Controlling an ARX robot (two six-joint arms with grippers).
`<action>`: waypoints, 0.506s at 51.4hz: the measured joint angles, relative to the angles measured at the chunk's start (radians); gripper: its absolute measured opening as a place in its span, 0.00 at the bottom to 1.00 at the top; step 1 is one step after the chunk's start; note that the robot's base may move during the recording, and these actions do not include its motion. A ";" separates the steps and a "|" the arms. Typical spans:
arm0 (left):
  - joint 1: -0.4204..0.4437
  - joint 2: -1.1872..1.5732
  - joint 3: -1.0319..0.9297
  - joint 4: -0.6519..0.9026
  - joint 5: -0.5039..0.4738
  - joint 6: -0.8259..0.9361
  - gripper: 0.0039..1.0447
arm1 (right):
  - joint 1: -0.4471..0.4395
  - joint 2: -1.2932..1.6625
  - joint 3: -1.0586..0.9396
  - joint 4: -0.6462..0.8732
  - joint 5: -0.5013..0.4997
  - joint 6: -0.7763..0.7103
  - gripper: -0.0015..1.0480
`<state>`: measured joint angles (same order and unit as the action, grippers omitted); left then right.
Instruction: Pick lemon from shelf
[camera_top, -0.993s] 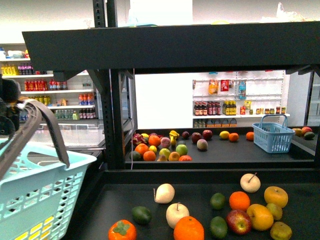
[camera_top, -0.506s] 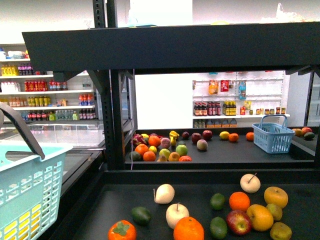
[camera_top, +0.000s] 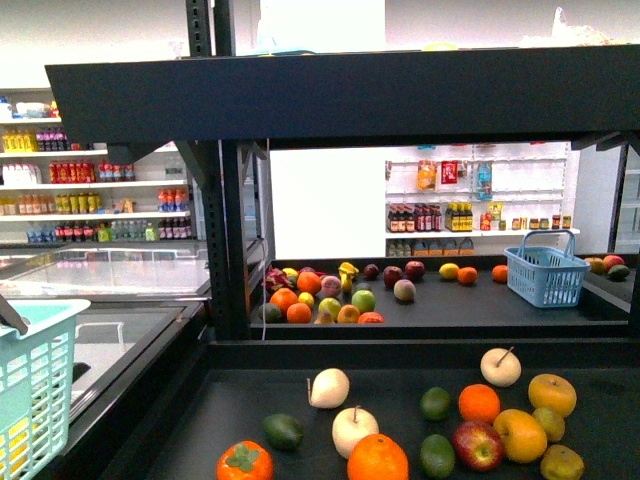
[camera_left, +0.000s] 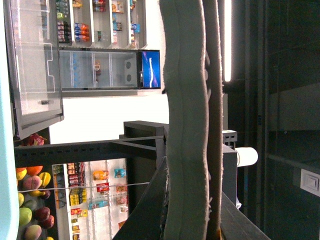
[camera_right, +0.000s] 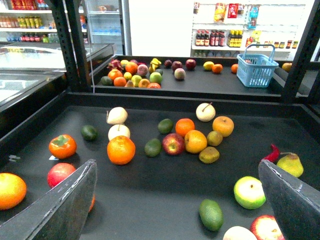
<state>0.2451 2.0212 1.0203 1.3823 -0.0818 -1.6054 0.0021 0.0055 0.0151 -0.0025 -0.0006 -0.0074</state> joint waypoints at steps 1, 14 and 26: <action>0.000 0.005 0.000 0.006 0.000 -0.001 0.08 | 0.000 0.000 0.000 0.000 0.000 0.000 0.93; 0.000 0.012 0.000 0.013 -0.023 -0.027 0.13 | 0.000 0.000 0.000 0.000 0.000 0.000 0.93; -0.002 0.012 -0.002 0.013 -0.013 -0.019 0.58 | 0.000 0.000 0.000 0.000 0.000 0.000 0.93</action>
<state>0.2432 2.0335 1.0183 1.3949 -0.0952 -1.6249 0.0021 0.0055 0.0151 -0.0025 -0.0006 -0.0074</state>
